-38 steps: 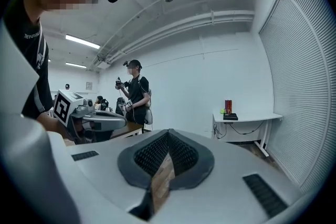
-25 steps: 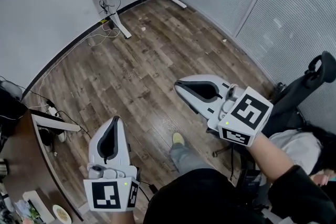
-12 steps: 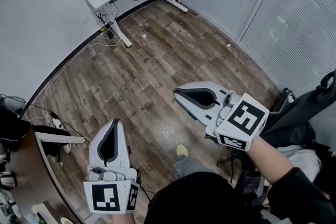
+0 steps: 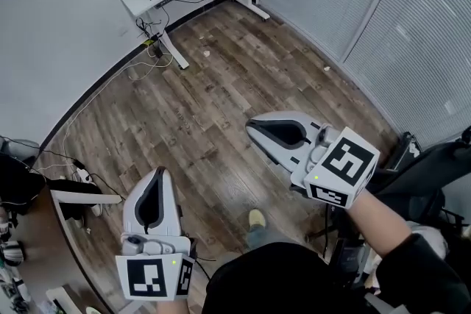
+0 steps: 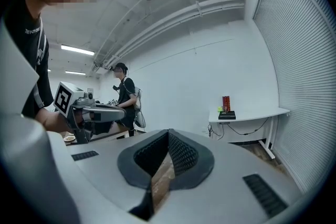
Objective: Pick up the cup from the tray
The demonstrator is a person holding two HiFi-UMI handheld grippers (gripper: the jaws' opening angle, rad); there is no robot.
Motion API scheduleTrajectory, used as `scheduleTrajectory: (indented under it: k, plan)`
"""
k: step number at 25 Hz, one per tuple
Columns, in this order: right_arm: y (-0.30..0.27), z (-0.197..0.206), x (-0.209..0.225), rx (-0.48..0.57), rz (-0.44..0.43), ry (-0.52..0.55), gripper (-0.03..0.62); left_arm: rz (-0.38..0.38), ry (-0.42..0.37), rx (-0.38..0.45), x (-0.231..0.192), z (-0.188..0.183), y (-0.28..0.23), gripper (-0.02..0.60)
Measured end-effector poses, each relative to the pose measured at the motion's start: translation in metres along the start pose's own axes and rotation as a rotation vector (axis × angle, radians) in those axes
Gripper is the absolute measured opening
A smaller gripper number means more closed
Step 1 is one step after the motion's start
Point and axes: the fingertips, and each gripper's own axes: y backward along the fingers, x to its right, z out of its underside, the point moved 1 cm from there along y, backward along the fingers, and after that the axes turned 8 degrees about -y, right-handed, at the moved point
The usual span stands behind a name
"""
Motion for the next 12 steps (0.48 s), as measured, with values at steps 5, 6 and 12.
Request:
scheduleTrajectory:
  k: [5,6,12]
  plan:
    - [-0.007,-0.001,0.007,0.001,-0.013,0.007,0.006,-0.004,-0.003,-0.007,-0.001,0.0,-0.005,-0.003]
    - [-0.007,-0.002,0.007,0.004,-0.016,0.009,0.006,-0.007,-0.006,-0.007,-0.002,-0.001,-0.006,-0.002]
    - [0.001,-0.013,0.012,0.022,-0.016,0.017,0.006,-0.02,-0.023,0.012,0.001,-0.016,-0.006,-0.003]
